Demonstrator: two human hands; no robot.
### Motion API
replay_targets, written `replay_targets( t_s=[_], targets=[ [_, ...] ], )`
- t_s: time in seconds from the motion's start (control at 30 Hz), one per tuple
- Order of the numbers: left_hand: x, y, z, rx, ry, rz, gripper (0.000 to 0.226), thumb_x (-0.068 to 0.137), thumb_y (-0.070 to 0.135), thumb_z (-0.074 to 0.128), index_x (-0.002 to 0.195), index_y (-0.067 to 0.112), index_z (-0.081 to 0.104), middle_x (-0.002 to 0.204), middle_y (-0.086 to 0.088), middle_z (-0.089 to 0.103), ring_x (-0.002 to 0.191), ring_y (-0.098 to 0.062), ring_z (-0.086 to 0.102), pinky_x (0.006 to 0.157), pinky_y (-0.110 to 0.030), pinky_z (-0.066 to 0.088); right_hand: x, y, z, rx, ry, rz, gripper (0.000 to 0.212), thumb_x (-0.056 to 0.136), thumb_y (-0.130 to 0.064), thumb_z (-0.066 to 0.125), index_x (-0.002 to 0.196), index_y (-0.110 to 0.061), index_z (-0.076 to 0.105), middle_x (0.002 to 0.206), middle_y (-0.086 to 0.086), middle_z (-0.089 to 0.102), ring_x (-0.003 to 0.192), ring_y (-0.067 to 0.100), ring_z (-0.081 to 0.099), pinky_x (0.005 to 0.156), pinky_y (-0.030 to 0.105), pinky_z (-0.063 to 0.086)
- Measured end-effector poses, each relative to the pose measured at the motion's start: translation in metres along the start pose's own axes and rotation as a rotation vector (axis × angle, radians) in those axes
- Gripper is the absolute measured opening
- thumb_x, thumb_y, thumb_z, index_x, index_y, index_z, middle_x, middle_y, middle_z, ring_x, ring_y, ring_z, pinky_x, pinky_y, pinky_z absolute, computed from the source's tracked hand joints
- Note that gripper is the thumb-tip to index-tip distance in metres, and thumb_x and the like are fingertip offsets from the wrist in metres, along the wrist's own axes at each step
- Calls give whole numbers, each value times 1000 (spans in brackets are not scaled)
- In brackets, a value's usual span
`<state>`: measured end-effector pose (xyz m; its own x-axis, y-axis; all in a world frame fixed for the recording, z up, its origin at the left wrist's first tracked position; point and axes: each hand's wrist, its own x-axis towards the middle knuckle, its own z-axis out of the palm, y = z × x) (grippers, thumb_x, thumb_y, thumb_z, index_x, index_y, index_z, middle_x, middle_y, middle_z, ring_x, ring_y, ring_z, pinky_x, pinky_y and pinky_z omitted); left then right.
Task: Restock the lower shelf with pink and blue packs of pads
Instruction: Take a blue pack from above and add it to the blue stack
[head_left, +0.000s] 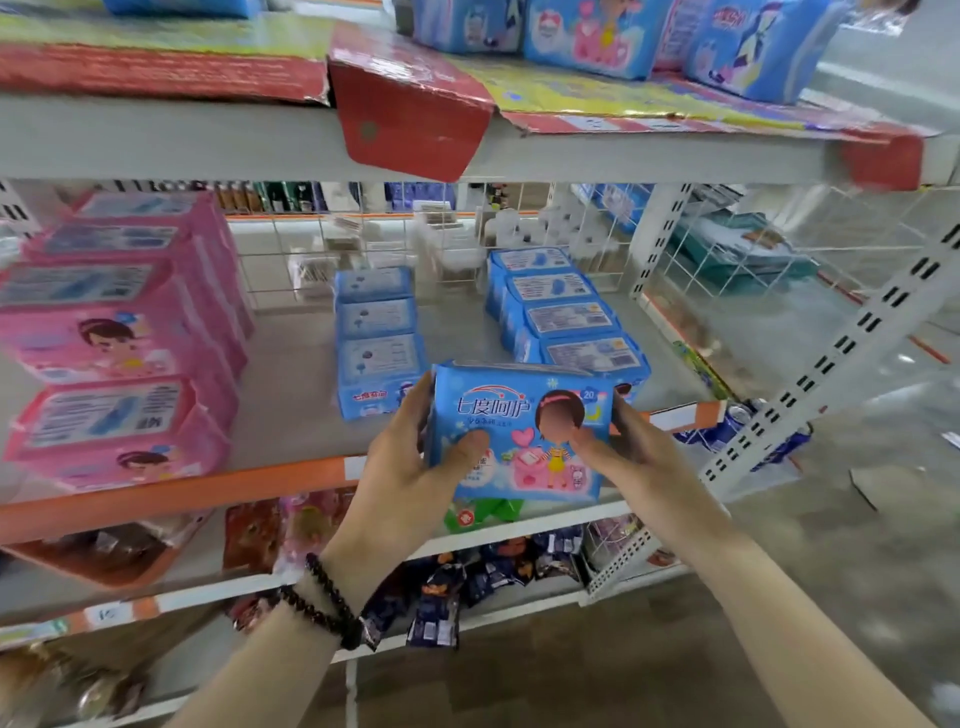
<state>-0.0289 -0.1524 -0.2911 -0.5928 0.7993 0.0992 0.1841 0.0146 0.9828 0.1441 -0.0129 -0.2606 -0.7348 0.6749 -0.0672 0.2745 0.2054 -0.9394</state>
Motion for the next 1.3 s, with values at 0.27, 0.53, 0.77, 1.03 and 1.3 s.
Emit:
replay_targets(
  t_s=[0.27,0.53,0.77,1.03,1.3],
  targets=[
    [49,-3,29,-66,-11,32,48,95,7,66,137,25,52,119,14,71,108,0,67,83,-16,54,46,4,-25,-14,98,38,25,90,-38,70,114,-36,65,97,-21,74,94,0,70,83,28,51],
    [101,-5,70,-39,99,58,39,97,7,64,125,33,57,112,10,74,102,-8,71,81,-23,56,106,18,-77,-146,65,92,45,67,-74,68,85,-32,72,83,-7,75,90,10,69,86,41,54],
    [159,26,93,-88,187,50,29,95,5,66,122,13,59,94,13,77,88,-4,72,75,-20,56,166,3,-136,-139,129,-128,84,59,-72,68,95,3,70,91,29,68,71,35,66,79,60,56],
    [201,31,112,-3,249,14,34,99,3,60,131,9,52,99,12,74,88,-4,73,75,-21,57,225,5,-148,-191,-13,-146,41,79,-52,72,93,-14,74,88,5,76,81,17,72,71,31,55],
    [244,19,108,131,275,-30,35,95,13,66,128,23,59,107,4,75,98,-20,74,91,-45,60,271,12,-143,-201,-26,-162,34,77,-50,78,96,-22,72,87,-16,71,77,-3,63,65,18,46]
  ],
)
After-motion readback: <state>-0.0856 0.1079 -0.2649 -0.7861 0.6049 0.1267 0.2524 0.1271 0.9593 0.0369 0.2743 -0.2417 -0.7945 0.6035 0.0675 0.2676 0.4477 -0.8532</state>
